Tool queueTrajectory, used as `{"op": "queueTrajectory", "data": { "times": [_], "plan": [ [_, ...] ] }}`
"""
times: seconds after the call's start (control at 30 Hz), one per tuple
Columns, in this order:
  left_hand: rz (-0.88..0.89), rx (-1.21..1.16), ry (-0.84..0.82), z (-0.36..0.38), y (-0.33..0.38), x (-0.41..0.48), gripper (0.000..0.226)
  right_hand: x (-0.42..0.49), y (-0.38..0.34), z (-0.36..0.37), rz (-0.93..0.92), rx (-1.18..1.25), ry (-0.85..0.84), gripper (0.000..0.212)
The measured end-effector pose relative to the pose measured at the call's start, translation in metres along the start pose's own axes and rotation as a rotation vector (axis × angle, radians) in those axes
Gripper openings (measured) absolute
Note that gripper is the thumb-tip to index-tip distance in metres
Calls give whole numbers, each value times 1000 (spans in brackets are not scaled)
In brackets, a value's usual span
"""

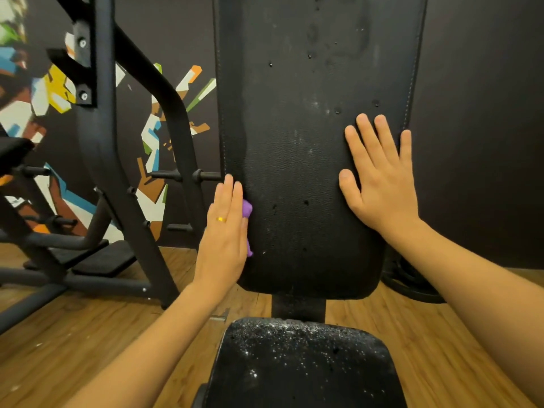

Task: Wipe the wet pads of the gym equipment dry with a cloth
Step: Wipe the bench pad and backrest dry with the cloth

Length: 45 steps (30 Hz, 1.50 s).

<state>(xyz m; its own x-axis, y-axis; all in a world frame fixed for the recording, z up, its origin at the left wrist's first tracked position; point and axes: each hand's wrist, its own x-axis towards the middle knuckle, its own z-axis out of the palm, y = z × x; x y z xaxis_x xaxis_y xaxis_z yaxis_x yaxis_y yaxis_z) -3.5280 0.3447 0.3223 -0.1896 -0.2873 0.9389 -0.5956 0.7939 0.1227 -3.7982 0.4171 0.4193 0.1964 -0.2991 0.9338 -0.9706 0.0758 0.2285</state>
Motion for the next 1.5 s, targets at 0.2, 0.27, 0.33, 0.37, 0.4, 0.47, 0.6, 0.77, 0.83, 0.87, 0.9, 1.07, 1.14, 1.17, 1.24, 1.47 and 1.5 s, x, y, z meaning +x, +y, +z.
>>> {"op": "queueTrajectory", "data": {
  "times": [0.2,0.27,0.33,0.37,0.4,0.47,0.6,0.77,0.83,0.87,0.9,1.07,1.14,1.17,1.24,1.47,1.5],
  "plan": [
    [-76,-37,57,-2,11,35,61,0,1,2,0,9,13,65],
    [-60,-97,63,2,9,15,65,0,1,2,5,10,13,64],
    [-37,-119,40,5,5,-10,74,0,0,2,4,11,10,64],
    [-15,-98,13,7,2,-23,79,0,1,2,4,11,11,64],
    [11,-55,-24,9,-2,-36,85,0,1,3,4,12,14,64],
    [64,24,-117,14,-12,-59,98,0,2,3,1,14,21,64],
    [165,108,-217,13,-30,-84,109,-1,2,4,1,18,36,64],
    [501,246,-307,1,-47,-76,84,0,2,4,-4,16,35,64],
    [672,297,-377,-5,-54,-68,76,0,2,4,-4,15,38,63],
    [740,310,-408,-6,-54,-63,73,0,2,4,-5,14,37,64],
    [809,315,-439,-5,-50,-59,71,0,2,5,-6,12,37,64],
    [1084,321,-591,16,-6,-43,64,0,2,5,-7,18,45,63],
    [1075,335,-594,20,1,-42,65,0,2,5,-8,18,44,63],
    [1070,340,-598,19,-1,-42,65,0,2,5,-8,17,42,63],
    [1076,361,-598,12,-8,-42,63,0,3,4,-9,13,36,64],
    [1024,372,-578,-5,-25,-45,62,0,2,5,-9,7,49,64],
    [1022,363,-574,-1,-19,-45,61,0,2,5,-10,5,49,64]
  ]
}}
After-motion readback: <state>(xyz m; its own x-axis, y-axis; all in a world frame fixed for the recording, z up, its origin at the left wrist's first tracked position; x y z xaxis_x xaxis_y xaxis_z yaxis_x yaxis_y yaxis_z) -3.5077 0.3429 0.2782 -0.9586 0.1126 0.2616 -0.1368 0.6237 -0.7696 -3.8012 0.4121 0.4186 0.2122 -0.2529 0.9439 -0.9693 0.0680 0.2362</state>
